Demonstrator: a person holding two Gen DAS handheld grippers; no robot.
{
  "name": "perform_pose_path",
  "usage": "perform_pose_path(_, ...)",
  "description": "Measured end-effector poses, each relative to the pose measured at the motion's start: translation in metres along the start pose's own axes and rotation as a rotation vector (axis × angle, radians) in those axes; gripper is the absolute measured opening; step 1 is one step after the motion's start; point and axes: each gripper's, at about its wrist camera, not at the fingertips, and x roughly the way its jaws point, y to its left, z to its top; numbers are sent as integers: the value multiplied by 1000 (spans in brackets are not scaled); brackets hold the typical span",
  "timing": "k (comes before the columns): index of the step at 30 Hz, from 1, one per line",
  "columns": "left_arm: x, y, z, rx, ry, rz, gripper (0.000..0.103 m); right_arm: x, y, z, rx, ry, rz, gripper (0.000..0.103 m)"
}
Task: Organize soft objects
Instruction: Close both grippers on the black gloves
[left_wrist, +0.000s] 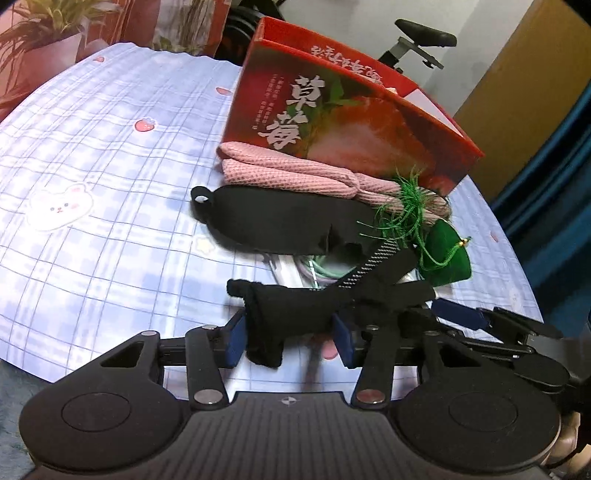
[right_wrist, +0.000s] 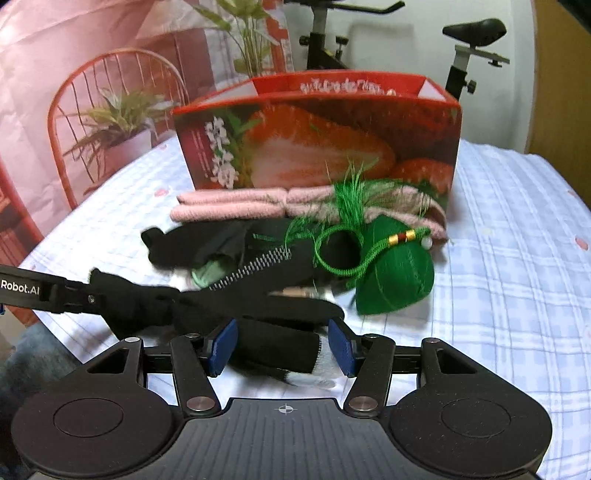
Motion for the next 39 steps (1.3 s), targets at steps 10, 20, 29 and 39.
perform_pose_path(10,7,8,-2,-39,8,-8,36,12,2,-6,-6,32,4,61)
perform_pose_path(20,6,-3,30,63,14,-45,36,11,5,-7,-13,42,21,61)
perform_pose_path(29,14,0,22,111,25,-36,36,12,4,-7,-18,42,23,61)
perform_pose_path(39,18,-4,9,122,23,-56,35,12,11,-7,-56,53,31,47)
